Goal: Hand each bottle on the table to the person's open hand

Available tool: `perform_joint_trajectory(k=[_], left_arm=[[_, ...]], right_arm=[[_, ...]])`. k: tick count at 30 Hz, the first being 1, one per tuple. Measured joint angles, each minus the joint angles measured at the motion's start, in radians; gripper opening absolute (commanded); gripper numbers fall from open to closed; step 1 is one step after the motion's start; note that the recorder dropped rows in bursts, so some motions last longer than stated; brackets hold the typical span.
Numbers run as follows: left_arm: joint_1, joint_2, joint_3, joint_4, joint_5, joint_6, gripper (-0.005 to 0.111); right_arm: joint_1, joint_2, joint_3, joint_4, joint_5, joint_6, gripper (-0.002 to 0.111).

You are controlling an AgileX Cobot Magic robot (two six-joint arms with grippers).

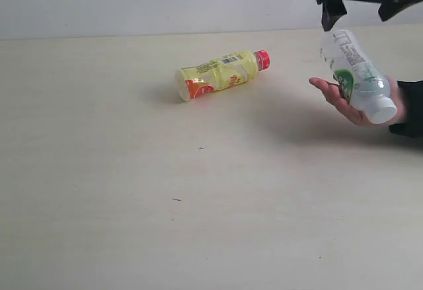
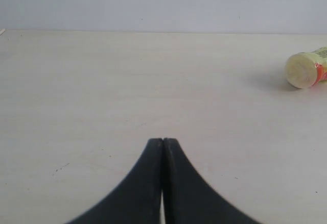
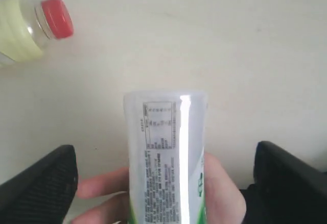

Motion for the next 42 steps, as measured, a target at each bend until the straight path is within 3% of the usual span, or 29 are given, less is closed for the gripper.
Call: perform_joint_trajectory(k=[11, 22, 42], left_arm=[[0.0, 0.0, 0.0, 0.0, 0.0, 0.0, 0.0], [0.0, 0.0, 0.0, 0.0, 0.0, 0.0, 0.0], [0.0, 0.0, 0.0, 0.0, 0.0, 0.0, 0.0]], right_arm=[[0.0, -0.207, -0.011, 0.177, 0.017, -0.131, 0.088], [0.0, -0.306, -0.011, 0.528, 0.077, -0.306, 0.088], [0.0, -0.307, -0.011, 0.546, 0.094, -0.332, 0.088]])
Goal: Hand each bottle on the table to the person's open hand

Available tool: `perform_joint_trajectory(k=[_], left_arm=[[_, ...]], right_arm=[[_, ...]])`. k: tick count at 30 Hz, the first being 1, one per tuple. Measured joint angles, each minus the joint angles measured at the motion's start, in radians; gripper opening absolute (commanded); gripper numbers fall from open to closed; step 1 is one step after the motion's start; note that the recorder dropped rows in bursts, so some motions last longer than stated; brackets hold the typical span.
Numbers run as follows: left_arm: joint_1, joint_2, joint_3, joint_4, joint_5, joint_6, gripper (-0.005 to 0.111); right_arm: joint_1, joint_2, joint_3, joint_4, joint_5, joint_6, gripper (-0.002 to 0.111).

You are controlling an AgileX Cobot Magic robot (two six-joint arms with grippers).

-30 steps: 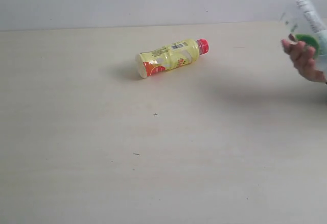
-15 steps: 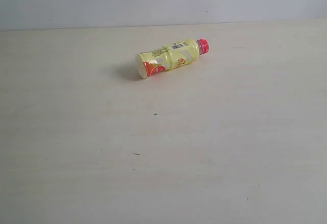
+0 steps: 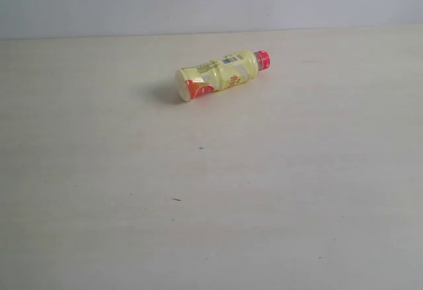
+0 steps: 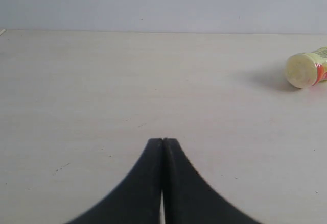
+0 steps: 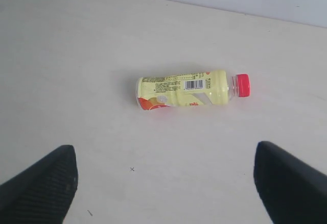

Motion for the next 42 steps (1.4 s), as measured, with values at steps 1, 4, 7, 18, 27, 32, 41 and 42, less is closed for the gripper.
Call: perform_joint_trajectory(k=[1, 4, 7, 18, 27, 32, 41, 42], left_arm=[[0.0, 0.0, 0.0, 0.0, 0.0, 0.0, 0.0], [0.0, 0.0, 0.0, 0.0, 0.0, 0.0, 0.0], [0.0, 0.0, 0.0, 0.0, 0.0, 0.0, 0.0], [0.0, 0.0, 0.0, 0.0, 0.0, 0.0, 0.0], [0.0, 0.0, 0.0, 0.0, 0.0, 0.0, 0.0], [0.0, 0.0, 0.0, 0.0, 0.0, 0.0, 0.0], [0.0, 0.0, 0.0, 0.0, 0.0, 0.0, 0.0], [0.0, 0.0, 0.0, 0.0, 0.0, 0.0, 0.0]], right_arm=[[0.0, 0.0, 0.0, 0.0, 0.0, 0.0, 0.088], [0.0, 0.0, 0.0, 0.002, 0.0, -0.002, 0.088], [0.0, 0.0, 0.0, 0.003, 0.002, -0.002, 0.088], [0.0, 0.0, 0.0, 0.002, 0.011, -0.003, 0.088], [0.0, 0.0, 0.0, 0.002, 0.015, -0.062, 0.088], [0.009, 0.017, -0.001, 0.012, 0.007, -0.271, 0.088], [0.02, 0.126, -0.002, 0.016, -0.041, -0.717, 0.088], [0.031, 0.143, -0.002, 0.014, -0.054, -0.76, 0.088]])
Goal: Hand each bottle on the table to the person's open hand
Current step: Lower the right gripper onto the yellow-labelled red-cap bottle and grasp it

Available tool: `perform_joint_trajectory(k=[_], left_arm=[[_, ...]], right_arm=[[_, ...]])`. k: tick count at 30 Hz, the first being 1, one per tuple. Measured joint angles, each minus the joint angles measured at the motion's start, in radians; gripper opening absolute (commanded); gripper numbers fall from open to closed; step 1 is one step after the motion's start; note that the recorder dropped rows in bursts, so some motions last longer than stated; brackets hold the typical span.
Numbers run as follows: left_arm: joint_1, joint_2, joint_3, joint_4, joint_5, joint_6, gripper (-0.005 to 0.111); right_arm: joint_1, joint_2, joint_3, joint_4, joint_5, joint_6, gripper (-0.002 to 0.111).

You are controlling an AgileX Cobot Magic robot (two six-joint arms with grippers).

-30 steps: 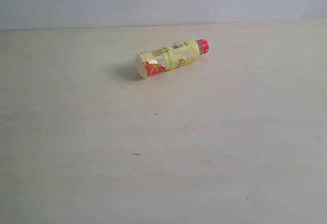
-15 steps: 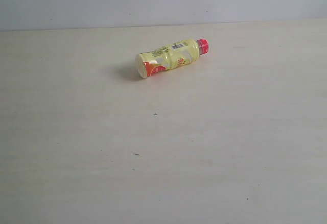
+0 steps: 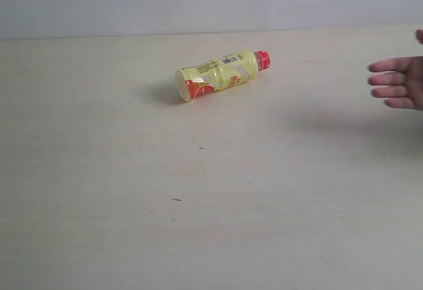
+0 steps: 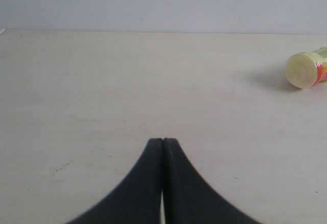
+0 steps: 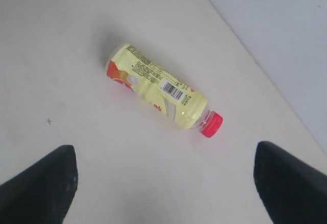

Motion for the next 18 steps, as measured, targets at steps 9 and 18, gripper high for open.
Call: perform_joint_trajectory(k=[9, 18], left_arm=[[0.002, 0.0, 0.0, 0.0, 0.0, 0.0, 0.0], [0.002, 0.0, 0.0, 0.0, 0.0, 0.0, 0.0]], right_arm=[[0.17, 0.159, -0.002, -0.175, -0.275, -0.196, 0.081], [0.277, 0.356, -0.02, -0.312, -0.394, -0.268, 0.085]])
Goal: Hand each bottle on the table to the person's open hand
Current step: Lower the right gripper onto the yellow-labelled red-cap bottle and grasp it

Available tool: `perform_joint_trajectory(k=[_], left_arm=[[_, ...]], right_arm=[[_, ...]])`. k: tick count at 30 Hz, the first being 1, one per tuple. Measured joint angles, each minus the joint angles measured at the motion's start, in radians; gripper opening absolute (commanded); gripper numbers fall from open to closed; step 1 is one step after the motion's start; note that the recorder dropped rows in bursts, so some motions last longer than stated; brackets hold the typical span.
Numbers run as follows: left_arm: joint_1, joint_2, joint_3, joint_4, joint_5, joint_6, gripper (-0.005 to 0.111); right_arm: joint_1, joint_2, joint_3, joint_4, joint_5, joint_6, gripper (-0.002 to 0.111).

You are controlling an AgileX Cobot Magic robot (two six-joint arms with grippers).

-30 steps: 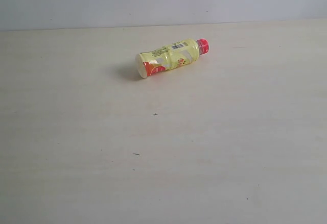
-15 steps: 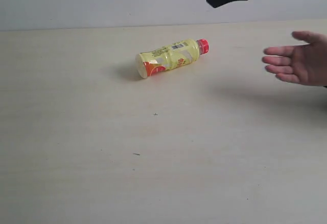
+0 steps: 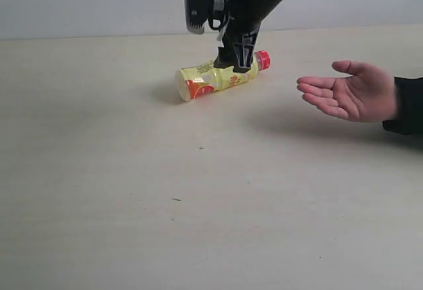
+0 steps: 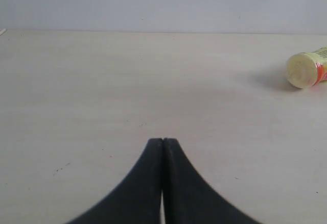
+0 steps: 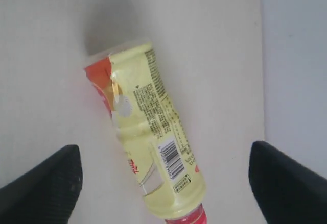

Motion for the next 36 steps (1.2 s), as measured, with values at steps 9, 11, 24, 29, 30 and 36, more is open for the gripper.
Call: perform_joint_trajectory(k=[9, 11, 24, 29, 30, 36], left_arm=[[0.0, 0.0, 0.0, 0.0, 0.0, 0.0, 0.0], [0.0, 0.0, 0.0, 0.0, 0.0, 0.0, 0.0], [0.0, 0.0, 0.0, 0.0, 0.0, 0.0, 0.0], [0.0, 0.0, 0.0, 0.0, 0.0, 0.0, 0.0], [0.0, 0.0, 0.0, 0.0, 0.0, 0.0, 0.0], [0.0, 0.0, 0.0, 0.0, 0.0, 0.0, 0.0]], right_arm=[[0.0, 0.13, 0.0, -0.042, -0.096, -0.136, 0.085], [0.0, 0.144, 0.0, -0.02, -0.112, -0.172, 0.085], [0.002, 0.205, 0.0, 0.112, -0.195, -0.344, 0.085], [0.002, 0.231, 0.0, 0.166, -0.245, -0.368, 0.085], [0.002, 0.242, 0.0, 0.17, -0.258, -0.37, 0.085], [0.002, 0.271, -0.003, 0.177, -0.321, -0.372, 0.085]])
